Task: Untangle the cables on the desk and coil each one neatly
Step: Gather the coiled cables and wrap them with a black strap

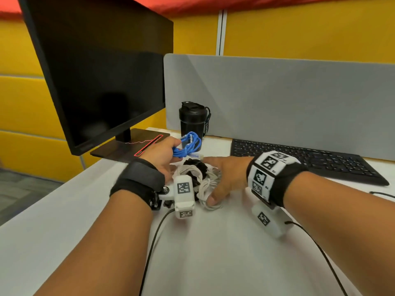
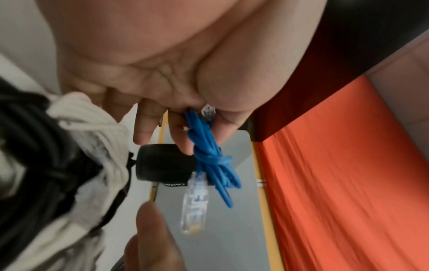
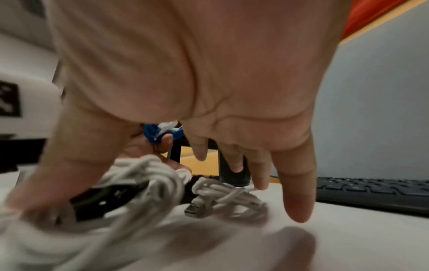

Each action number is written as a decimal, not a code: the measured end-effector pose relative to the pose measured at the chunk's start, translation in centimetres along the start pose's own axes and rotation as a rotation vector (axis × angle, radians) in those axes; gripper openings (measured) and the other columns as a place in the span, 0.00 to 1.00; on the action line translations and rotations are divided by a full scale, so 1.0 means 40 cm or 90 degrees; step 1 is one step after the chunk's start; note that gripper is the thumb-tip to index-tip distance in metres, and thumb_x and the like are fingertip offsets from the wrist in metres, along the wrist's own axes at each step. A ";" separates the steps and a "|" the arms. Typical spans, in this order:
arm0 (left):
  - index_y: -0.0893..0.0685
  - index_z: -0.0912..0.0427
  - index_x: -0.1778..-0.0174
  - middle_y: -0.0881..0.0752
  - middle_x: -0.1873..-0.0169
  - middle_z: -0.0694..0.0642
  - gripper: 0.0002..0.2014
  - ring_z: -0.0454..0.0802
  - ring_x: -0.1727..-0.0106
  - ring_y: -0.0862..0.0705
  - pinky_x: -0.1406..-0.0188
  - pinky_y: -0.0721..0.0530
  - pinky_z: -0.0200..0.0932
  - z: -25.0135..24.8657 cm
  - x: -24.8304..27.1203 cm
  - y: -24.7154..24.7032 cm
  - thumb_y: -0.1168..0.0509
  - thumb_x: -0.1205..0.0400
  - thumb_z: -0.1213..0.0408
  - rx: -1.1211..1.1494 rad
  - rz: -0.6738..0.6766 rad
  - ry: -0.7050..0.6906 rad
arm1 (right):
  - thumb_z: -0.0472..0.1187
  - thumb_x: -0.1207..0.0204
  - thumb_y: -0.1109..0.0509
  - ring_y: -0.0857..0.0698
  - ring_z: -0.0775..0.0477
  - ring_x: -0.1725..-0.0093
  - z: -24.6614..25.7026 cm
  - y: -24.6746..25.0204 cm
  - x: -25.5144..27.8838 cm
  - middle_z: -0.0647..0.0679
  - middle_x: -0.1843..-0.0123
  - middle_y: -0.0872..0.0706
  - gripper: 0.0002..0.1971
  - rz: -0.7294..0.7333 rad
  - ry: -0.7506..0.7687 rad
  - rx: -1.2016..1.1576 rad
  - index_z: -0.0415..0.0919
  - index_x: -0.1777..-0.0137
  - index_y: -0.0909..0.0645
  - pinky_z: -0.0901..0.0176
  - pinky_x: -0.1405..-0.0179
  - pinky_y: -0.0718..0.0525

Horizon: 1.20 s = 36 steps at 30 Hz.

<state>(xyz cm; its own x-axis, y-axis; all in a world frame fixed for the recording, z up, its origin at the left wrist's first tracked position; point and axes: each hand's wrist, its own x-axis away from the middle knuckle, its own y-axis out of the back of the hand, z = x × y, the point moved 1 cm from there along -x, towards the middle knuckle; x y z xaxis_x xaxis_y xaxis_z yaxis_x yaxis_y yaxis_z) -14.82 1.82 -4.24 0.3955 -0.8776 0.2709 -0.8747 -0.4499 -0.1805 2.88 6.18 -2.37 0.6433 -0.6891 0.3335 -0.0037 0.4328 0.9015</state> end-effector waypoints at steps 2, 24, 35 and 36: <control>0.17 0.58 0.55 0.14 0.51 0.64 0.08 0.59 0.56 0.16 0.59 0.15 0.50 0.017 0.000 -0.023 0.36 0.16 0.58 0.030 0.036 0.040 | 0.61 0.44 0.15 0.26 0.48 0.25 0.010 0.000 -0.009 0.55 0.21 0.27 0.57 0.032 -0.002 0.023 0.59 0.16 0.44 0.49 0.23 0.29; 0.11 0.51 0.57 0.08 0.59 0.51 0.06 0.50 0.55 0.09 0.51 0.12 0.55 0.088 0.048 -0.198 0.31 0.17 0.57 -0.064 0.256 -0.008 | 0.36 0.21 0.29 0.10 0.46 0.54 -0.212 0.074 0.228 0.43 0.50 0.09 0.06 -0.267 -0.186 -0.144 0.45 0.48 0.14 0.50 0.56 0.09; 0.18 0.62 0.45 0.12 0.69 0.59 0.05 0.60 0.62 0.09 0.60 0.09 0.64 0.077 0.059 -0.197 0.37 0.15 0.68 0.106 0.252 -0.006 | 0.46 0.25 0.27 0.17 0.47 0.69 -0.202 0.028 0.081 0.47 0.70 0.15 0.12 -0.073 -0.313 0.122 0.38 0.62 0.17 0.62 0.68 0.17; 0.19 0.63 0.44 0.13 0.69 0.59 0.06 0.59 0.64 0.09 0.61 0.09 0.64 0.076 0.058 -0.195 0.38 0.16 0.69 0.116 0.248 -0.002 | 0.44 0.26 0.26 0.17 0.50 0.76 -0.219 0.033 0.081 0.48 0.75 0.16 0.11 -0.112 -0.315 0.046 0.38 0.66 0.19 0.65 0.75 0.20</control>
<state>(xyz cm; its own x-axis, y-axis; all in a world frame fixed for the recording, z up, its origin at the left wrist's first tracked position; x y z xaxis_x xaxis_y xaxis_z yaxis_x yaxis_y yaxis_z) -6.24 2.77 -5.06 0.0468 -0.9880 0.1475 -0.8953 -0.1070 -0.4324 11.67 9.60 -2.50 0.2005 -0.9472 0.2501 0.0070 0.2566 0.9665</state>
